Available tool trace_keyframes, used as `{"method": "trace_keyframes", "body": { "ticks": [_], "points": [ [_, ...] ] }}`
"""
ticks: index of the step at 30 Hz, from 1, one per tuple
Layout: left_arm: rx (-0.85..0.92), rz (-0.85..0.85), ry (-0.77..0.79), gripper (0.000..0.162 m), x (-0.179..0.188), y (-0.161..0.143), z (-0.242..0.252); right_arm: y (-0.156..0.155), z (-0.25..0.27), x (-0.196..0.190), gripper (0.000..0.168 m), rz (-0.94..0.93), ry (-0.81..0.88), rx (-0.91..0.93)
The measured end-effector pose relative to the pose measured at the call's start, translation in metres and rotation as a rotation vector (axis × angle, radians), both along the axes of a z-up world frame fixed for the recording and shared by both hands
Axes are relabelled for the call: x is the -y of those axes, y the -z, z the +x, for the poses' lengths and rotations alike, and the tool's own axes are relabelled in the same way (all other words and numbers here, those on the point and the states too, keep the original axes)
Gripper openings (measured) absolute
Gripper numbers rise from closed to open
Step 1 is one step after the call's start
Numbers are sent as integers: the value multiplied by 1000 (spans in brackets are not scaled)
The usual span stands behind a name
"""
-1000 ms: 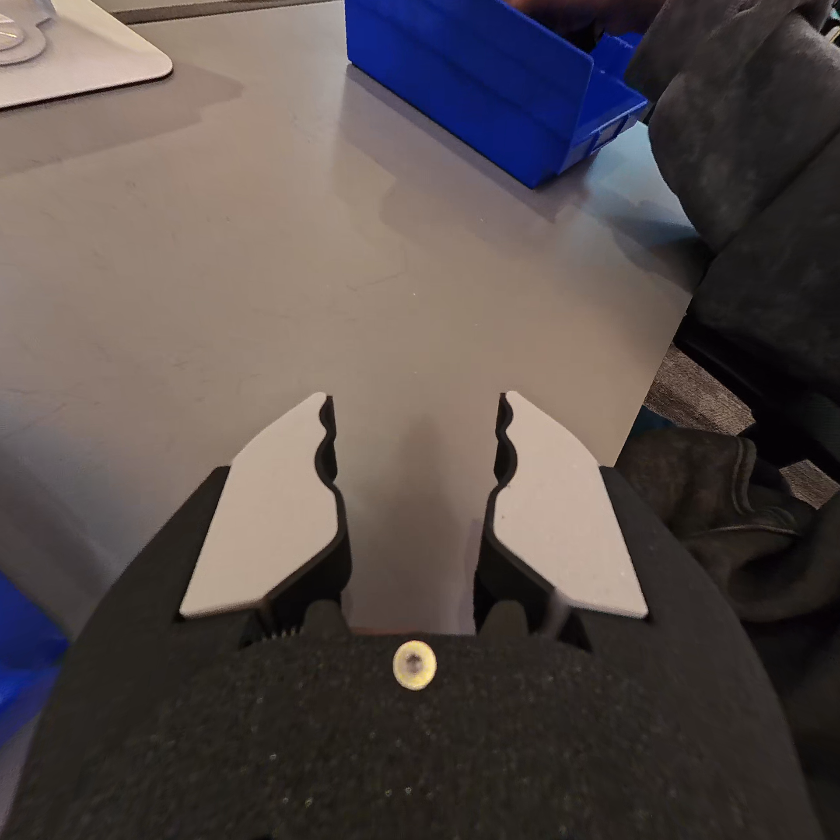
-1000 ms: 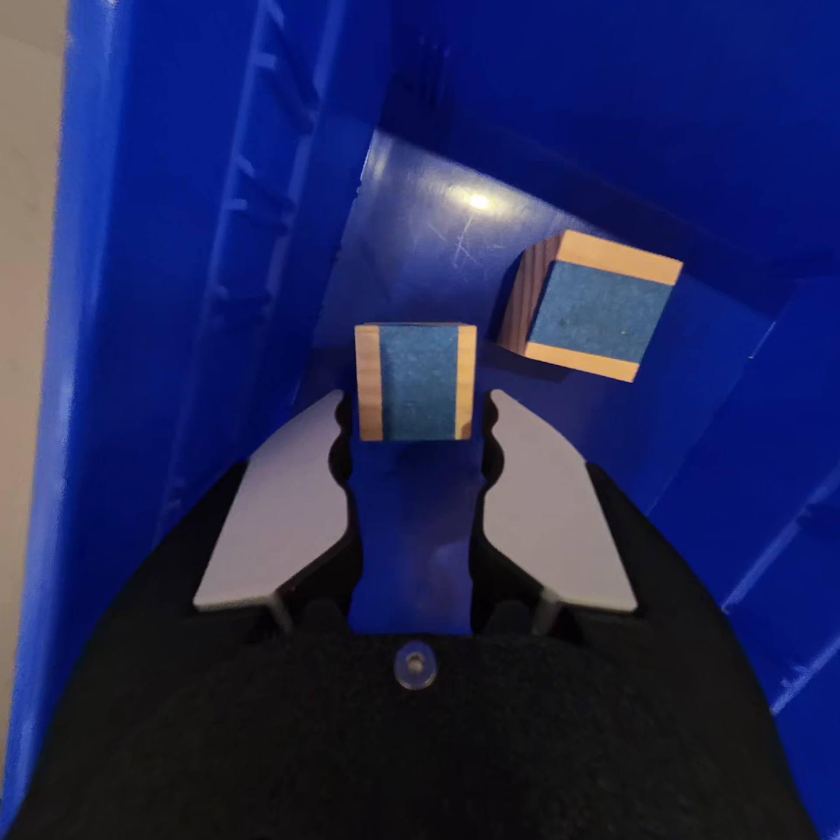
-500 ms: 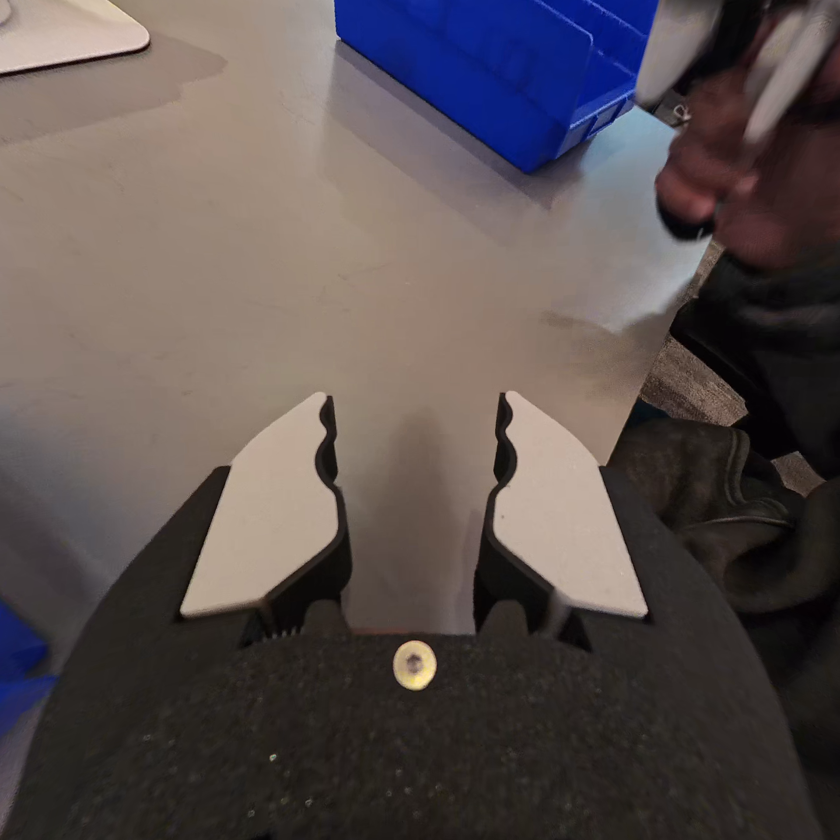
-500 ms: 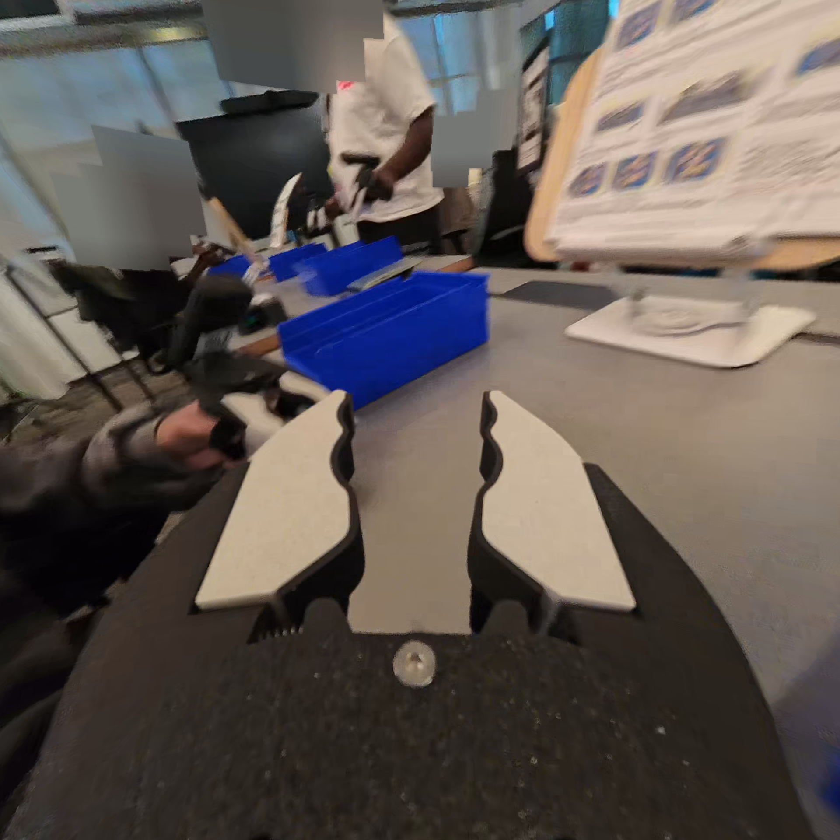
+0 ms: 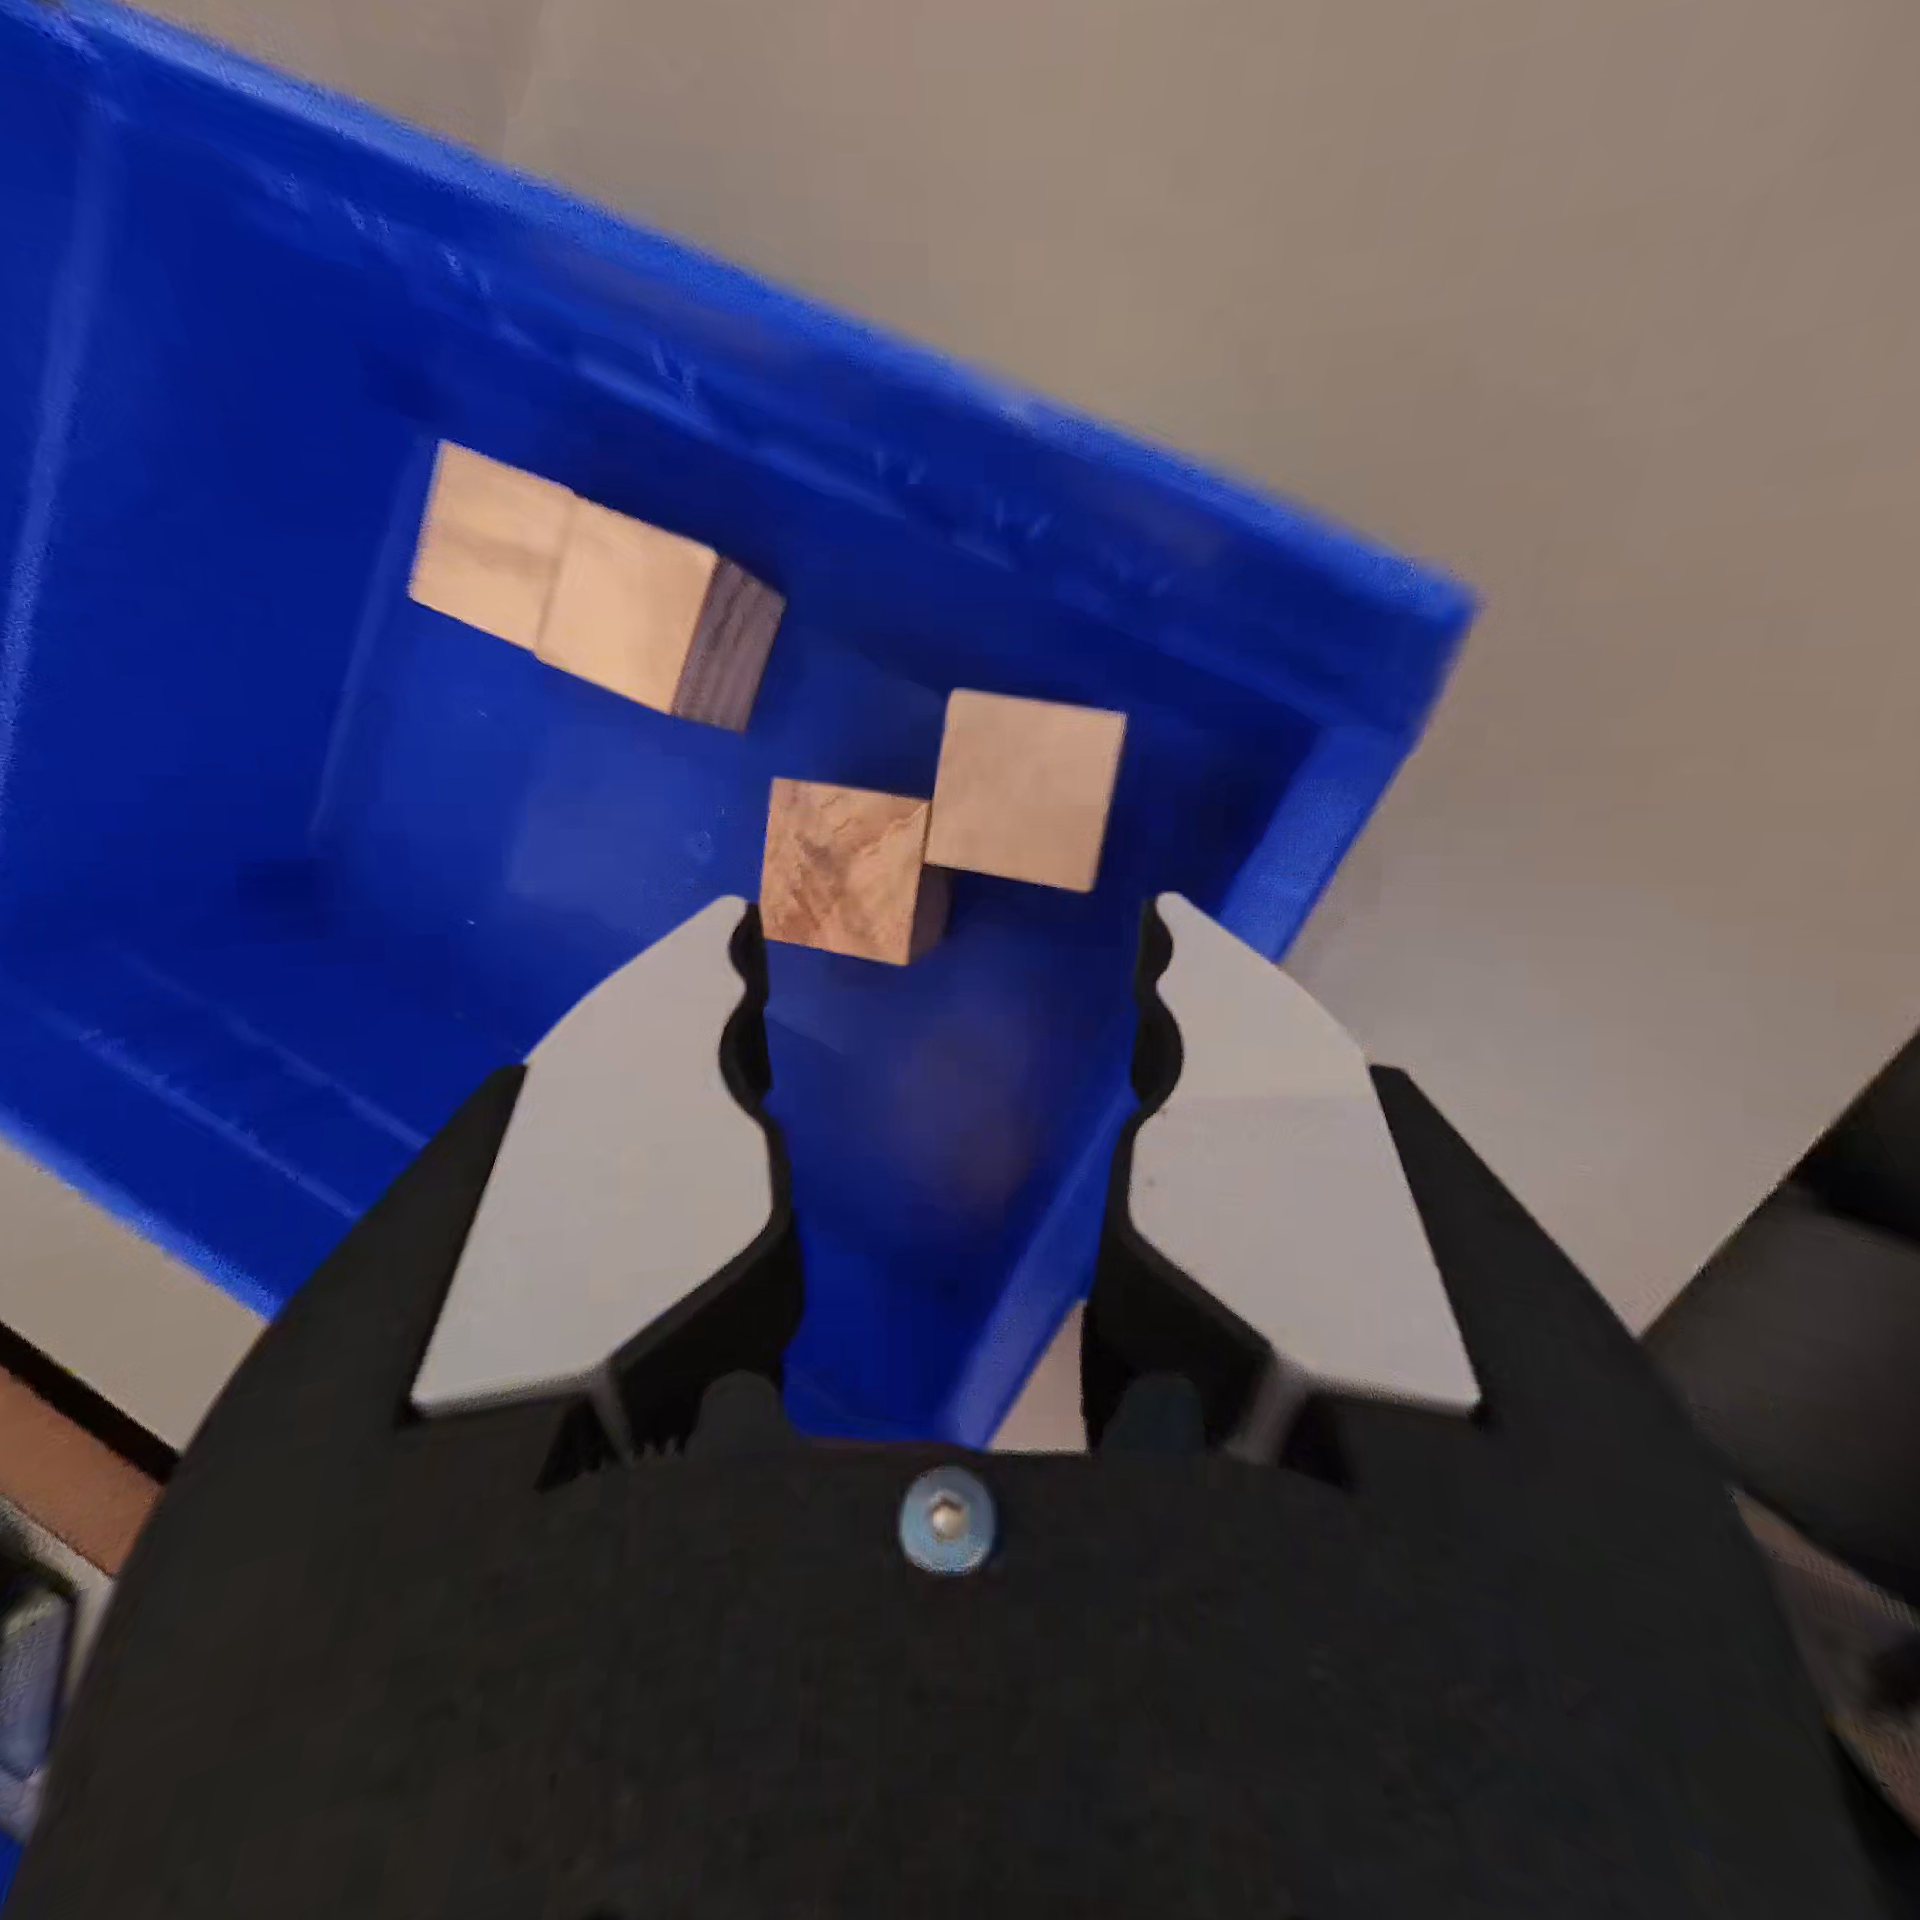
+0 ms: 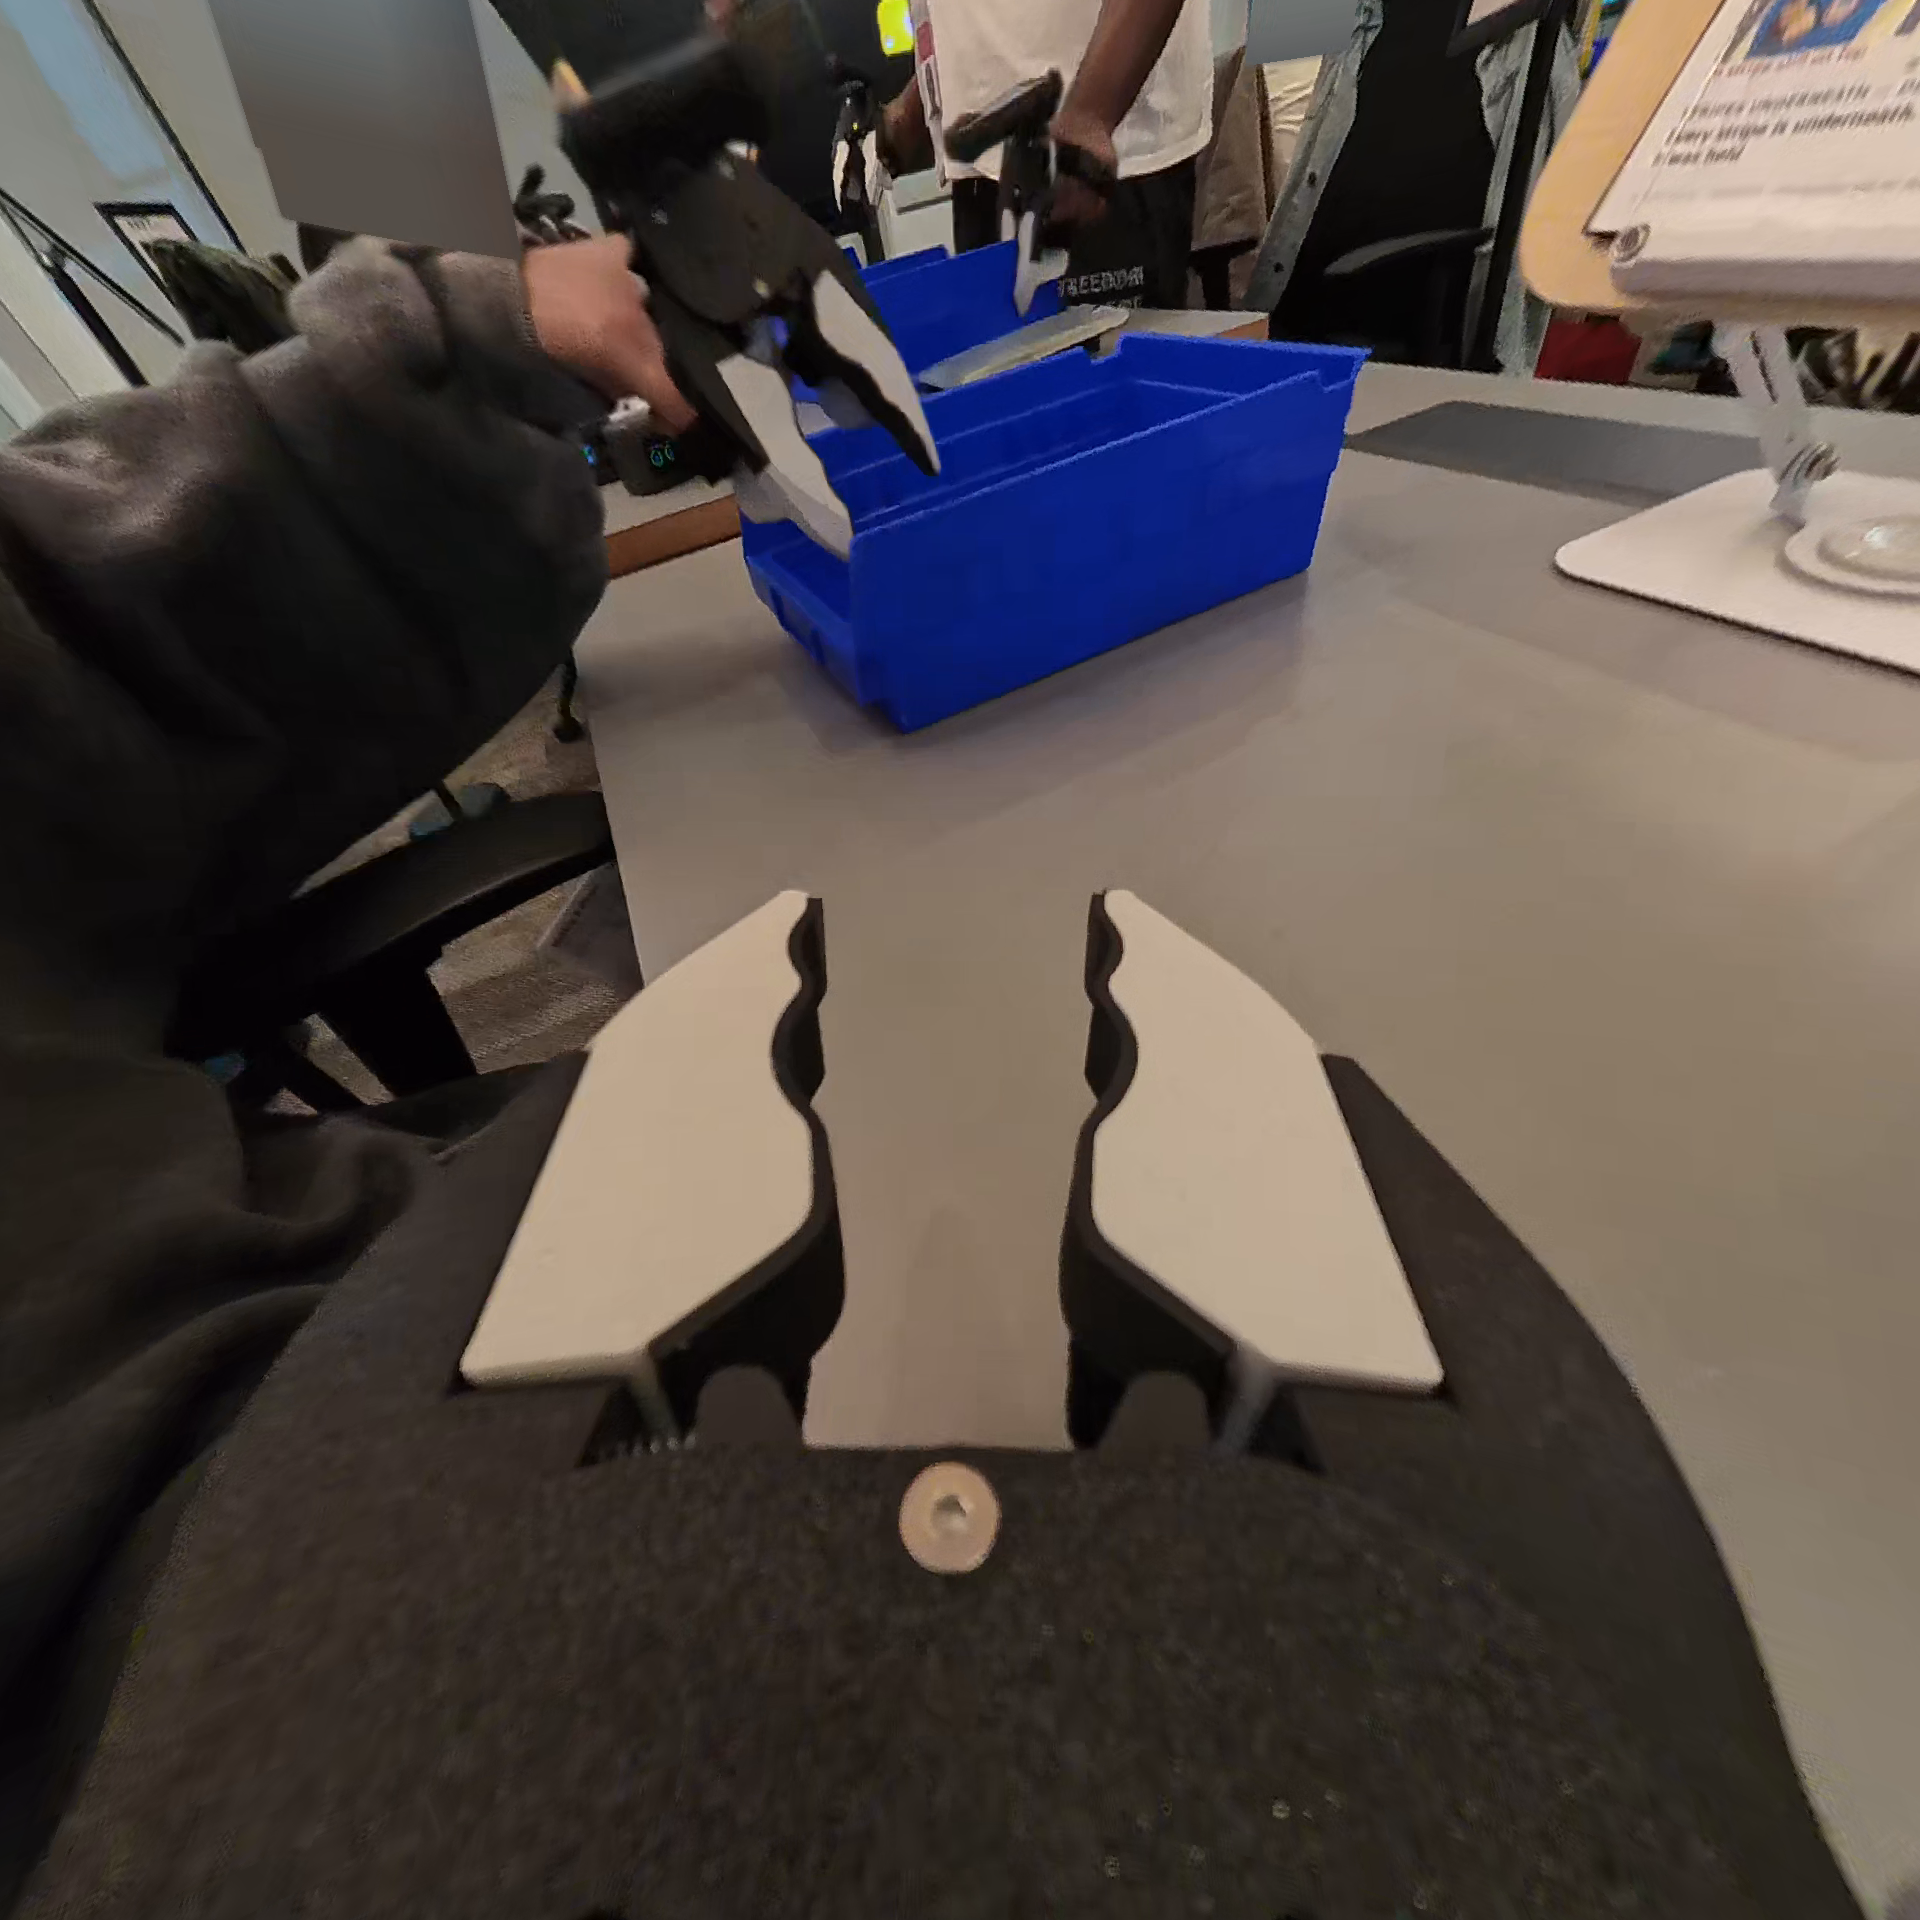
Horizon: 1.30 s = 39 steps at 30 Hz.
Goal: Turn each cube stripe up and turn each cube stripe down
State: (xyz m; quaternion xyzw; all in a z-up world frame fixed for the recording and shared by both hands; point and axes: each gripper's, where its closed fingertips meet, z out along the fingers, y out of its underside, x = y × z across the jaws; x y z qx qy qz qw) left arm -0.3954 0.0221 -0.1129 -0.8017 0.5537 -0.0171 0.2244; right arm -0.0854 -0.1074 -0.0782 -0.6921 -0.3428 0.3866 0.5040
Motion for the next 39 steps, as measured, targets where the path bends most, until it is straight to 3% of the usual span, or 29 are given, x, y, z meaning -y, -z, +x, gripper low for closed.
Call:
{"method": "trace_keyframes", "body": {
  "ticks": [5,9,11,12,19,23,29,33,39],
  "points": [
    [-187,-72,61,71,-34,39,-19,2,10,-5,44,-66,20,-28],
    [-209,-164,92,69,-39,59,-20,2,14,-7,44,-79,28,-45],
    [-201,-194,120,54,-38,66,-17,3,14,-8,43,-96,21,-59],
    [-189,-212,126,45,-37,68,-15,4,13,-8,43,-105,18,-62],
    [-219,-161,59,45,-43,52,-34,7,13,-9,42,-129,8,-60],
    [77,-60,-103,44,-58,-7,-40,8,16,-10,42,-135,21,-55],
    [746,-94,-286,44,-51,-69,-4,12,17,-24,48,-248,30,-157],
    [1105,-276,-183,44,-12,-95,74,-2,0,-39,55,-384,-46,-314],
    [1196,-484,12,44,51,-88,203,-41,-31,-64,54,-352,-91,-461]
  ]
}}
